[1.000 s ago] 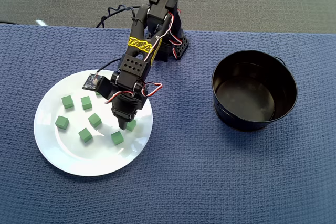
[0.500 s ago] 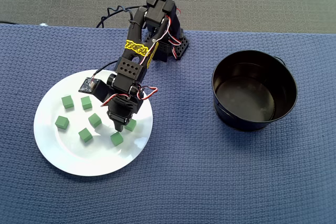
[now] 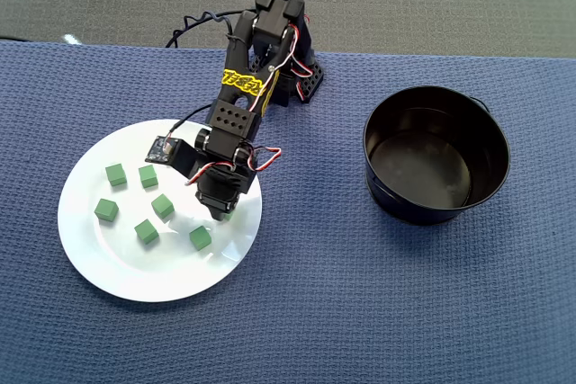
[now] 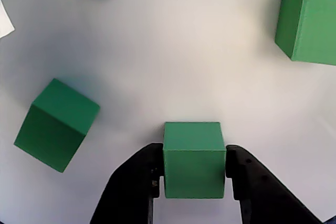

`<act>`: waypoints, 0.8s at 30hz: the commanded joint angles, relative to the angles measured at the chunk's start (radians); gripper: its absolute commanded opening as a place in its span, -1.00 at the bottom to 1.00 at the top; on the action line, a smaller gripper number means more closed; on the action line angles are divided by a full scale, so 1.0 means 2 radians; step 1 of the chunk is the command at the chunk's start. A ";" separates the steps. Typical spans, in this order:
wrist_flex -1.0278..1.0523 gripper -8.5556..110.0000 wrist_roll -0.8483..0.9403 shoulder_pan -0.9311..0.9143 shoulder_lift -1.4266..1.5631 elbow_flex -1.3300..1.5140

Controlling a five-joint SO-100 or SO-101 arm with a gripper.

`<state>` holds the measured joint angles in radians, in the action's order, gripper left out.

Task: Pick up the green cubes from the white plate and place them in the black recipient

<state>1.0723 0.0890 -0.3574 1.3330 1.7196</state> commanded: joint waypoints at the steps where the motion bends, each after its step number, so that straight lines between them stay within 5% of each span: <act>1: -0.014 -0.86 -0.012 0.002 0.042 0.001; 12: 0.041 -0.86 -0.063 0.018 0.308 0.055; 24: 0.100 -0.86 -0.114 0.357 0.647 0.150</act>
<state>1.2625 -0.1012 0.2178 2.4912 1.9988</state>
